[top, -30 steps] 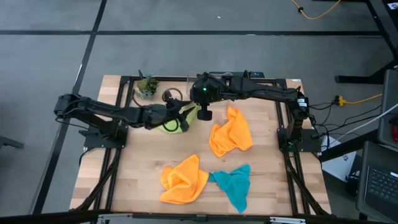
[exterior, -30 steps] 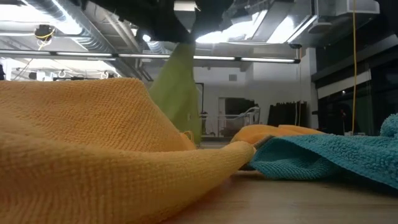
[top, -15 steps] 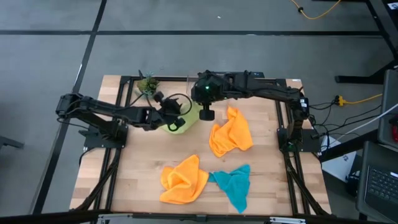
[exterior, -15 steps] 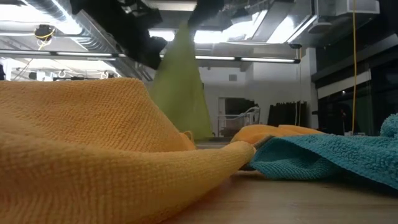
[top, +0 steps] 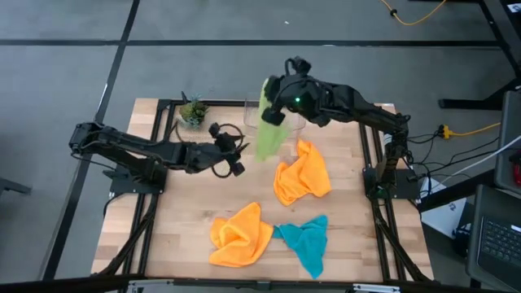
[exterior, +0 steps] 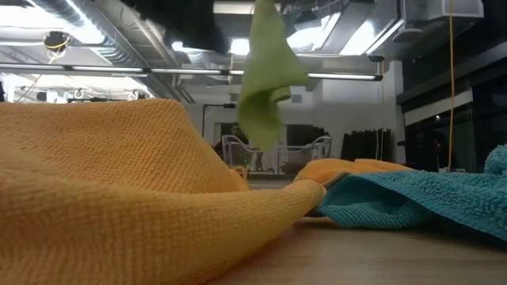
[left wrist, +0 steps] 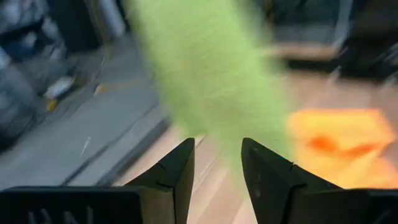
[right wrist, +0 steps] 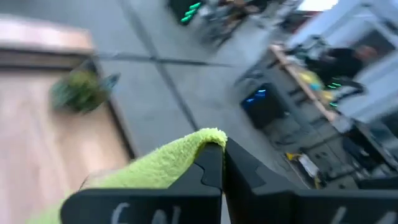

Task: Fold microfiber towels
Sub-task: Fold the green microfiber cloth

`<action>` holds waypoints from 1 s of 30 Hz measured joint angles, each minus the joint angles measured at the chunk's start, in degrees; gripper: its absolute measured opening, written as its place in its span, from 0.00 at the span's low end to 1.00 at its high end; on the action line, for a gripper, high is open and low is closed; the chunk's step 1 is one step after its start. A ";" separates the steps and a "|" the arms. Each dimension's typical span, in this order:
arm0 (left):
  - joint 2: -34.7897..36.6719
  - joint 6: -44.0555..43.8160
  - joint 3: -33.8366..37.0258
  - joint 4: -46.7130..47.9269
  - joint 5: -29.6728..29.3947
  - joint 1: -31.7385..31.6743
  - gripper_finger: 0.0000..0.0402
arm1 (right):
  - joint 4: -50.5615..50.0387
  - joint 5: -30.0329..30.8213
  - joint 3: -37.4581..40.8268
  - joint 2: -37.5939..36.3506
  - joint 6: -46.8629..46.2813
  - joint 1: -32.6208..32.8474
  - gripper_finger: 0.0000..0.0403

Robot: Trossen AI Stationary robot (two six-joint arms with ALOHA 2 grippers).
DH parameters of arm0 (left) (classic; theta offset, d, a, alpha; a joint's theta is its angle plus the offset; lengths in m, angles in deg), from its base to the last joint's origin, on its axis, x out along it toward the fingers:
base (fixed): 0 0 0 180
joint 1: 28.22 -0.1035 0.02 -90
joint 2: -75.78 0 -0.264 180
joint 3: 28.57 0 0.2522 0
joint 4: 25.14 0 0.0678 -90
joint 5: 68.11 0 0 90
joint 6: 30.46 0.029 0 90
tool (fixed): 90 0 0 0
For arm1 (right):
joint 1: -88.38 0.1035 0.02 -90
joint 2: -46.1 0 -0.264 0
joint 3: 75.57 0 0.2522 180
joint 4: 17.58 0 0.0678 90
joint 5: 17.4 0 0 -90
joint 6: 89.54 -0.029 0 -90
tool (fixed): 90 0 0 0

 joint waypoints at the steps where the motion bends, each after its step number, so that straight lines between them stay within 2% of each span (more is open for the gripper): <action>1: -0.47 1.42 -0.02 -2.24 0.95 0.48 0.31 | 0.77 1.42 0.00 -0.05 -0.58 0.00 0.00; 3: -2.17 3.59 -0.02 -7.20 2.40 0.99 0.31 | 1.45 2.78 0.00 -0.08 -2.23 0.00 0.00; 6: -4.66 6.19 0.03 -13.71 2.35 0.76 0.31 | 1.84 1.29 0.02 0.01 -5.22 0.30 0.00; 9: -7.57 9.25 0.03 -21.78 2.41 -0.21 0.31 | 1.89 -2.23 0.03 0.11 -7.51 1.07 0.00; 13: -10.06 12.96 0.03 -28.86 2.02 -2.05 0.31 | 2.20 -10.09 0.04 0.12 -7.67 2.28 0.00; 15: -10.30 13.09 0.03 -29.20 -0.51 -2.73 0.31 | 2.15 -11.28 0.04 0.12 -7.46 3.22 0.00; 19: -10.09 14.37 0.03 -27.76 -10.15 -3.18 0.31 | 1.33 -11.21 0.04 0.14 -7.17 4.92 0.00; 23: -9.53 18.36 0.03 -25.62 -18.45 -1.56 0.31 | -1.27 -8.25 0.07 0.14 -5.84 6.27 0.00; 27: -8.09 21.15 0.03 -22.11 -23.52 1.52 0.31 | -7.46 -7.33 0.09 0.14 -7.57 7.10 0.00; 30: -6.25 20.83 0.03 -18.49 -24.21 4.10 0.31 | -12.35 -7.71 0.09 0.14 -10.34 7.58 0.00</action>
